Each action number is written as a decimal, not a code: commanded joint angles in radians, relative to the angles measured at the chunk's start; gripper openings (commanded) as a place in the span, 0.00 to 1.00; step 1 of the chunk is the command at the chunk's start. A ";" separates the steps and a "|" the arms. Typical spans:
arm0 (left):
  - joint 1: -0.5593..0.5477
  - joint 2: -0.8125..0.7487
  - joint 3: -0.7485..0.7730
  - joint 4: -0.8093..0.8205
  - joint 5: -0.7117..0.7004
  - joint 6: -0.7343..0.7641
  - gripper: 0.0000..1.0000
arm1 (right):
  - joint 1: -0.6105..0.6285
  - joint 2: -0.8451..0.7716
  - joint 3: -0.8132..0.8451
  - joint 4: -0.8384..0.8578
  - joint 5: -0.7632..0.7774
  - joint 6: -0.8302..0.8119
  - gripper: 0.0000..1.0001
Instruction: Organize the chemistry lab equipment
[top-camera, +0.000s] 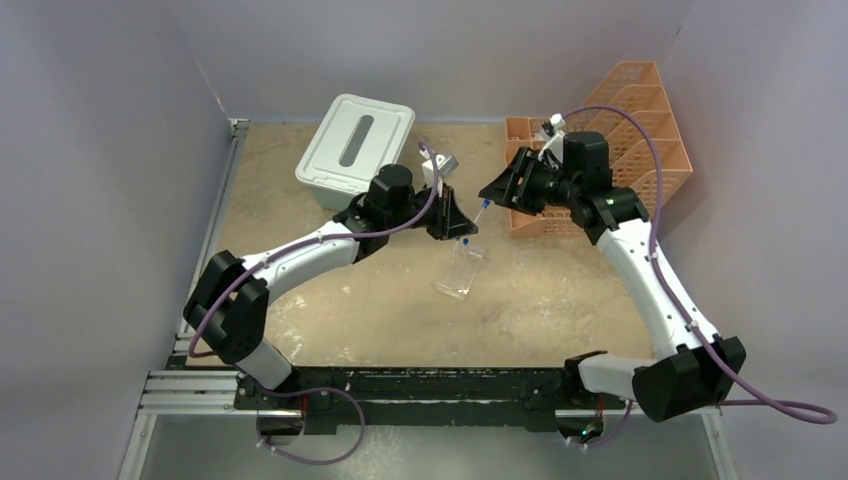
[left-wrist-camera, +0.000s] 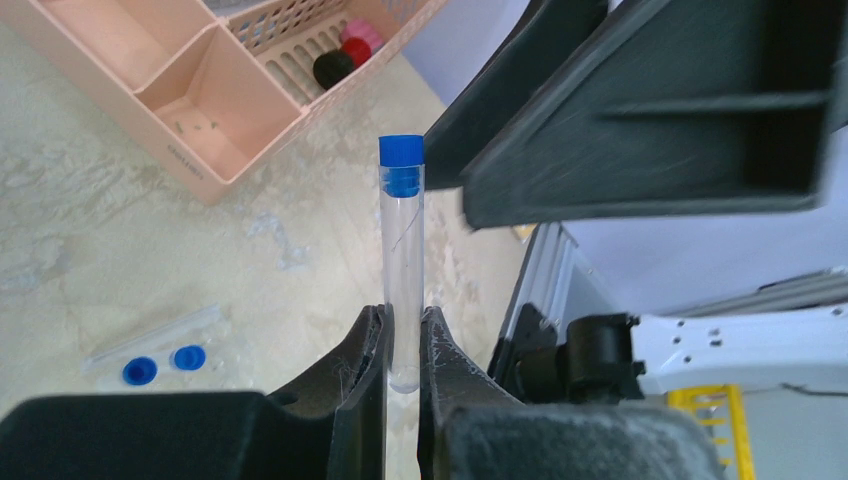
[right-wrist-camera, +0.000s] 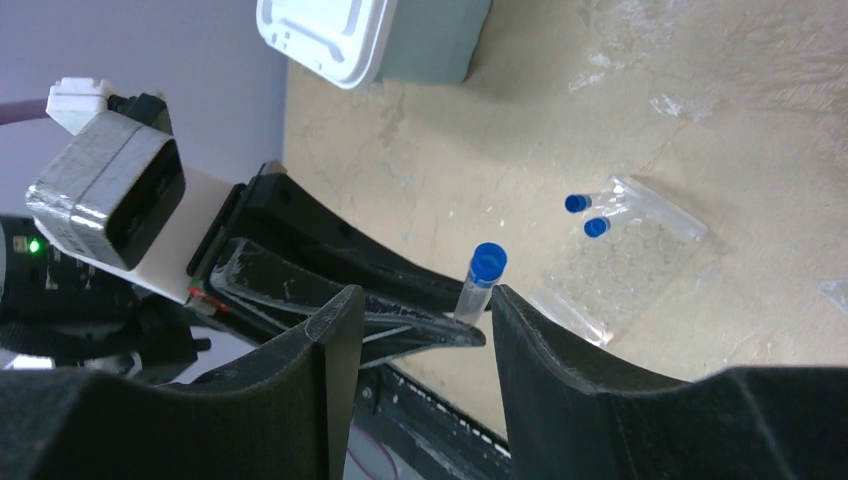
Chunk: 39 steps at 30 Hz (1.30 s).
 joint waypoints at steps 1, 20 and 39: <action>-0.003 -0.063 0.071 -0.145 0.066 0.231 0.00 | -0.010 0.016 0.080 -0.148 -0.074 -0.096 0.51; -0.004 -0.081 0.063 -0.142 0.142 0.312 0.00 | -0.018 0.079 0.052 -0.128 -0.204 -0.057 0.36; -0.002 -0.087 0.041 -0.129 0.015 0.257 0.38 | -0.018 0.056 0.035 -0.075 -0.089 -0.108 0.15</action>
